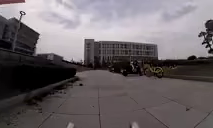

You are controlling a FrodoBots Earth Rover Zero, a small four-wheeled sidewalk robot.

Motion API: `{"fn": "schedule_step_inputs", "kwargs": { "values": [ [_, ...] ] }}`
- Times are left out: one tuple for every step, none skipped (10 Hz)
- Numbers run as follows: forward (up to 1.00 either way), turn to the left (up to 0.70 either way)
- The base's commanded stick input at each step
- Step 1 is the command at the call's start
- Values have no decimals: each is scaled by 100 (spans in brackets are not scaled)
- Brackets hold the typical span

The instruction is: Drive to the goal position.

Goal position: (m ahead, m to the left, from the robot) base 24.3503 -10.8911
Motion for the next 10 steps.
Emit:
{"fn": "schedule_step_inputs", "kwargs": {
  "values": [
    [0,0],
    [0,0],
    [0,0],
    [0,0],
    [-20,0],
    [-70,0],
    [-70,0],
    [-70,0],
    [-70,0],
    [-70,0]
  ]
}}
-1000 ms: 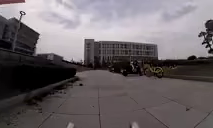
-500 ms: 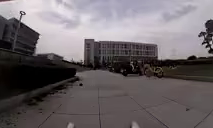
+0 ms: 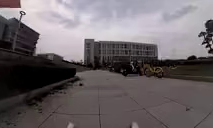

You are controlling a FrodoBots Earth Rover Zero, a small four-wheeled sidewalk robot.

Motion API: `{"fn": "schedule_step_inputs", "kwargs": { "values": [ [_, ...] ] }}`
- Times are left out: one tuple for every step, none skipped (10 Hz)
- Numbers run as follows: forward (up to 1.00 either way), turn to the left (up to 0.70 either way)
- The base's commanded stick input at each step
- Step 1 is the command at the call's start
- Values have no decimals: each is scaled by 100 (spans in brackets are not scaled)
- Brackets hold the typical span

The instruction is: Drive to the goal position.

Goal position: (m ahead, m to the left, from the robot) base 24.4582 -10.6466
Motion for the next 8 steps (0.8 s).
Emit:
{"fn": "schedule_step_inputs", "kwargs": {
  "values": [
    [-70,0],
    [-70,0],
    [-70,0],
    [-70,0],
    [-34,0],
    [0,0],
    [0,0],
    [0,0]
  ]
}}
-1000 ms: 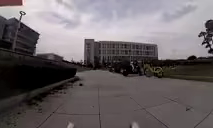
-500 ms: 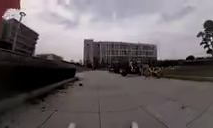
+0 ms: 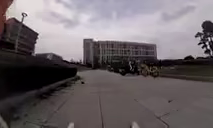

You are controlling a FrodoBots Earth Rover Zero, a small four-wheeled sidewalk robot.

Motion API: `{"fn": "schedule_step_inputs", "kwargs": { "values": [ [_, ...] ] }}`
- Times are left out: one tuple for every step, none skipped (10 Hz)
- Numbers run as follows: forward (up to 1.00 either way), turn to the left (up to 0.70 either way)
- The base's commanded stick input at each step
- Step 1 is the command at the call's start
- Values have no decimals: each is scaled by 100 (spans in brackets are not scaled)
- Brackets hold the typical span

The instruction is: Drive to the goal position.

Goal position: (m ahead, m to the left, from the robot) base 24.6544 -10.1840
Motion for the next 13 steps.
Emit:
{"fn": "schedule_step_inputs", "kwargs": {
  "values": [
    [0,0],
    [0,0],
    [70,0],
    [70,0],
    [70,0],
    [70,0],
    [70,0],
    [70,0],
    [70,0],
    [70,0],
    [7,0],
    [0,0],
    [0,0]
  ]
}}
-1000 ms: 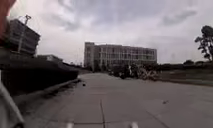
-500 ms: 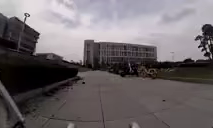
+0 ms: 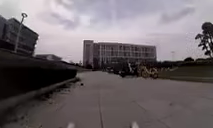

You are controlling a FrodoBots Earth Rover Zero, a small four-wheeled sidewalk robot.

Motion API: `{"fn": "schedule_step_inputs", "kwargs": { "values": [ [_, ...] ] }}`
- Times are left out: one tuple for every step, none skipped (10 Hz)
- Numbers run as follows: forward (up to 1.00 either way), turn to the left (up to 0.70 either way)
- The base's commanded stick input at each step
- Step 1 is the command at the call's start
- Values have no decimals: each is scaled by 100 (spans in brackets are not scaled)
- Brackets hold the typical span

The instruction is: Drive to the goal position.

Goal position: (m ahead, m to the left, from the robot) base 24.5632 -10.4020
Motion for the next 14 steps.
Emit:
{"fn": "schedule_step_inputs", "kwargs": {
  "values": [
    [0,0],
    [0,0],
    [0,0],
    [0,0],
    [0,0],
    [0,0],
    [0,0],
    [13,0],
    [70,0],
    [70,0],
    [70,0],
    [16,0],
    [38,0],
    [70,0]
  ]
}}
